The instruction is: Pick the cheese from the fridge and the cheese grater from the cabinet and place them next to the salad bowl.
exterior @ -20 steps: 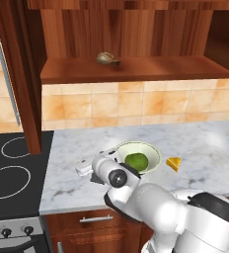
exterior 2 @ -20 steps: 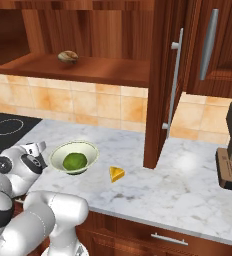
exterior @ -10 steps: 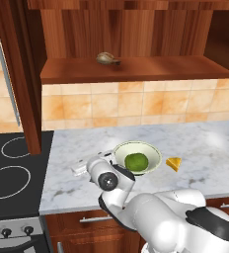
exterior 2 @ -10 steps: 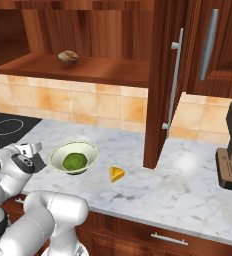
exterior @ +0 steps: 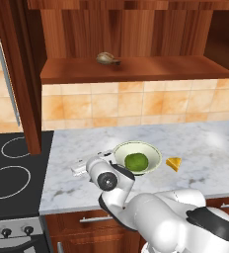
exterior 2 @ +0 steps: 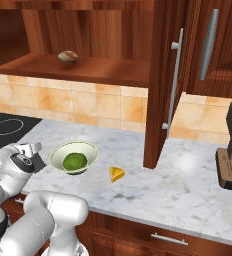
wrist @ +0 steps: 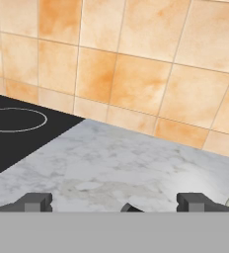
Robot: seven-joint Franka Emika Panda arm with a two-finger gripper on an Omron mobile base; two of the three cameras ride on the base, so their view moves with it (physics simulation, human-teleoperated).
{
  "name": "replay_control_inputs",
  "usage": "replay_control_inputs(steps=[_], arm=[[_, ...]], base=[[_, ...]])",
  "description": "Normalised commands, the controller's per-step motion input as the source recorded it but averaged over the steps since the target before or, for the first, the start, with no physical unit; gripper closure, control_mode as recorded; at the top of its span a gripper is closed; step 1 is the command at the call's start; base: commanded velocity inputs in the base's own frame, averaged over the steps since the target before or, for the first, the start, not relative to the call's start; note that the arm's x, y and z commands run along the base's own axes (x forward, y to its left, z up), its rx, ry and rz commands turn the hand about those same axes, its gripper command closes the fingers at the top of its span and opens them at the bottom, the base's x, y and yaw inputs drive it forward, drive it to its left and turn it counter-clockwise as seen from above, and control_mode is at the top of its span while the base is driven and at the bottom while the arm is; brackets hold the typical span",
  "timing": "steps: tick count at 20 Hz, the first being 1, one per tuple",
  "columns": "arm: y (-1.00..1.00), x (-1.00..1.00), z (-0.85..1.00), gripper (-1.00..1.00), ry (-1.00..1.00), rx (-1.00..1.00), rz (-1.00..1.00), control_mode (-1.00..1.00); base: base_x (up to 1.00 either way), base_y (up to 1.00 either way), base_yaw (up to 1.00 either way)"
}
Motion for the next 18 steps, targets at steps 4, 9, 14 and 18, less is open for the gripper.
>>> replay_control_inputs(steps=[4, 9, 14, 18], arm=[[0.00, 0.00, 0.00, -1.00, 0.00, 0.00, 0.00, -1.00], [0.00, 0.00, 0.00, -1.00, 0.00, 0.00, 0.00, -1.00], [0.00, 0.00, 0.00, -1.00, 0.00, 0.00, 0.00, -1.00], [0.00, 0.00, 0.00, -1.00, 0.00, 0.00, 0.00, -1.00]], base=[[0.00, 0.00, 0.00], [0.00, 0.00, 0.00], [0.00, 0.00, 0.00], [0.00, 0.00, 0.00]])
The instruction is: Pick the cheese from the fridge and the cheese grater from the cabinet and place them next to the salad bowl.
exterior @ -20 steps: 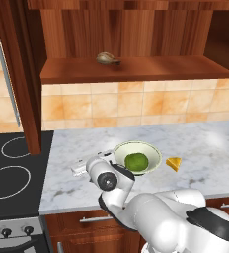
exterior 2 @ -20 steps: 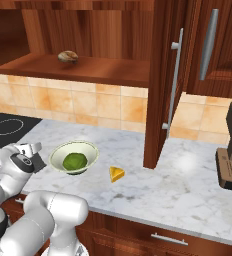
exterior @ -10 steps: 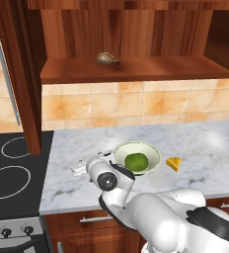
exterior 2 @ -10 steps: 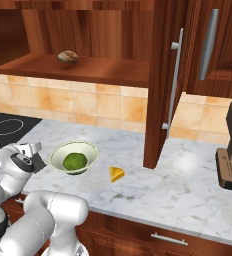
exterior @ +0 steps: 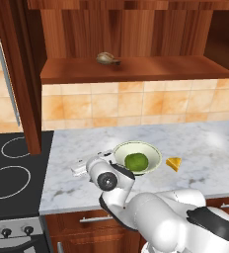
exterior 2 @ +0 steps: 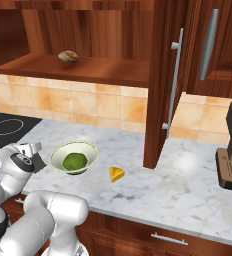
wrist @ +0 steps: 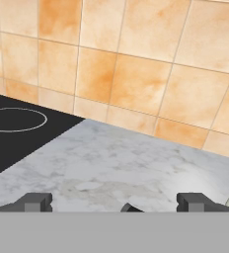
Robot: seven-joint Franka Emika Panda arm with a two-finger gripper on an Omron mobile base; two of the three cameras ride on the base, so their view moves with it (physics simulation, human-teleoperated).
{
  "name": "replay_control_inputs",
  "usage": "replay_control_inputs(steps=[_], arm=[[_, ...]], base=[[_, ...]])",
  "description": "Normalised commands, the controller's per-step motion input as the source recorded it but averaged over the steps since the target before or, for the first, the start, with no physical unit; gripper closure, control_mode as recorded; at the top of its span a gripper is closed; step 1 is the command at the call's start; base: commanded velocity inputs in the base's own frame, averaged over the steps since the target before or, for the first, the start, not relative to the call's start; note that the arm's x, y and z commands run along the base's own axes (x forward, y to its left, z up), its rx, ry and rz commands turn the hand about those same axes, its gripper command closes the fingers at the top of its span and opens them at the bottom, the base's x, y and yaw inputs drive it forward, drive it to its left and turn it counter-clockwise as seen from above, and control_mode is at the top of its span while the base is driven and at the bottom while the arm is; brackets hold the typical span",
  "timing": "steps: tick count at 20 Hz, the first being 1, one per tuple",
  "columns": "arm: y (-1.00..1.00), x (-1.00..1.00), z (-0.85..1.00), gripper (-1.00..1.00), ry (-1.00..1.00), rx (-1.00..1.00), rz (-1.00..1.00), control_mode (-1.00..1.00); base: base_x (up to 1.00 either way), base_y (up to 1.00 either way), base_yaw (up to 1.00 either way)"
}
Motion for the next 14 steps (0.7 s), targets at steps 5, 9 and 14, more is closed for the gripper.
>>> replay_control_inputs(steps=[5, 9, 14], arm=[[0.00, 0.00, 0.00, -1.00, 0.00, 0.00, 0.00, -1.00], [0.00, 0.00, 0.00, -1.00, 0.00, 0.00, 0.00, -1.00], [0.00, 0.01, -0.03, -1.00, 0.00, 0.00, 0.00, -1.00]], base=[[0.00, 0.00, 0.00], [0.00, 0.00, 0.00], [0.00, 0.00, 0.00]])
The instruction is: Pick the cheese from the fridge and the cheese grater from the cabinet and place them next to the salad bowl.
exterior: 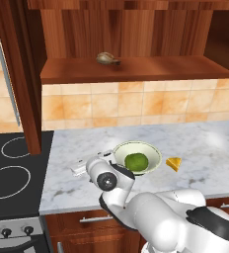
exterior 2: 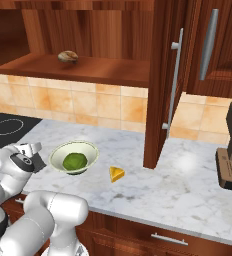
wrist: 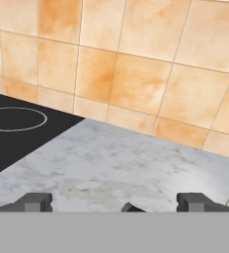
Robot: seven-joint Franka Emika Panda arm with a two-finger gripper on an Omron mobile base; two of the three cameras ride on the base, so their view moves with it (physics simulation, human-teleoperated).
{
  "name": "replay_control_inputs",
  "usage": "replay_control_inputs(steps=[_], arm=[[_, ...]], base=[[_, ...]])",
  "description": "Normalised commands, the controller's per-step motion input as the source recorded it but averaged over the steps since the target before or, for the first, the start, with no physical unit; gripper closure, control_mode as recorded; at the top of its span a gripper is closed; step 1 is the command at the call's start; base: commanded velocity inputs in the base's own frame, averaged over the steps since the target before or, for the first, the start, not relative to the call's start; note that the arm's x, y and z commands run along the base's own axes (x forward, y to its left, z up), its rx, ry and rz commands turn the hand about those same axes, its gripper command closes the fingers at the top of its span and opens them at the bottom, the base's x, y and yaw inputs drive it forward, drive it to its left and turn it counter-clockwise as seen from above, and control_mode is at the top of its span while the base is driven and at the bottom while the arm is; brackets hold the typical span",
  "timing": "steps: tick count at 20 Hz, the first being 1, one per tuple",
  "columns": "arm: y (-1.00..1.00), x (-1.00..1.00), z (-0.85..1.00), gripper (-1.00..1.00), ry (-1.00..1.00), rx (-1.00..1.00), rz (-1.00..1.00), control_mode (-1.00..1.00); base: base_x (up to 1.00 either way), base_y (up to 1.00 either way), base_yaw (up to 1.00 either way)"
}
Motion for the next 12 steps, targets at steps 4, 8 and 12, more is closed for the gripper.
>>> replay_control_inputs(steps=[4, 8, 12], arm=[[0.00, 0.01, 0.00, -1.00, 0.00, 0.00, 0.00, -1.00], [0.00, 0.00, 0.00, -1.00, 0.00, 0.00, 0.00, -1.00], [0.00, 0.00, 0.00, -1.00, 0.00, 0.00, 0.00, -1.00]], base=[[0.00, 0.00, 0.00], [0.00, 0.00, 0.00], [0.00, 0.00, 0.00]])
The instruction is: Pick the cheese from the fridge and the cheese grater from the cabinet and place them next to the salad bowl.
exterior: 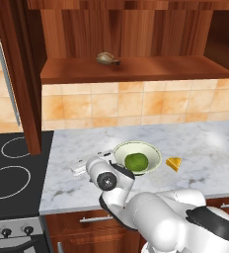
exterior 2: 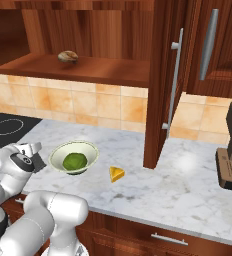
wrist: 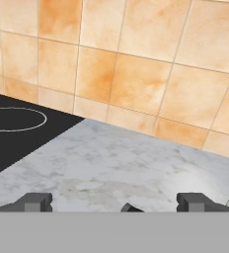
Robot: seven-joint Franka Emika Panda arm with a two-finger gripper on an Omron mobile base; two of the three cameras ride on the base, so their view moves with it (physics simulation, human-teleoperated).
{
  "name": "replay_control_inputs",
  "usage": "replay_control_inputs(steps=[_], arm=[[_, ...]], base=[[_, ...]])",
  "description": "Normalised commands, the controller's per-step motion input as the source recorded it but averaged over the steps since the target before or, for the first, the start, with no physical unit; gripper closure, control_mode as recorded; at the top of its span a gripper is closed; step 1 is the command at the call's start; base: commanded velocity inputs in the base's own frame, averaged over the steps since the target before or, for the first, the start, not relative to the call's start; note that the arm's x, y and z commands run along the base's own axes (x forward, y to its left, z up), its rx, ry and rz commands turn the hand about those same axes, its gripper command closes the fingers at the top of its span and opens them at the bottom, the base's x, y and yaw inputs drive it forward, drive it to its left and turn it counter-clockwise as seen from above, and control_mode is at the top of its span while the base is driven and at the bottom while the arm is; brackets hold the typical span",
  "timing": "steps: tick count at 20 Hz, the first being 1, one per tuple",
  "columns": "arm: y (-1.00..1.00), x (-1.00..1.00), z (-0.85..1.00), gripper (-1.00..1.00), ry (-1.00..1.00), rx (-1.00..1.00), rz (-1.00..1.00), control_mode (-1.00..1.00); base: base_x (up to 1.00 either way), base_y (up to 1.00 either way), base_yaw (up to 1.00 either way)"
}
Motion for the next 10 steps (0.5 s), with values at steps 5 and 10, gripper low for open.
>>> replay_control_inputs(steps=[5, 10], arm=[[0.00, 0.00, -0.11, -1.00, 0.02, 0.00, 0.00, -1.00], [0.00, 0.00, -0.17, -1.00, 0.00, 0.00, 0.00, -1.00]], base=[[0.00, 0.00, 0.00], [0.00, 0.00, 0.00]])
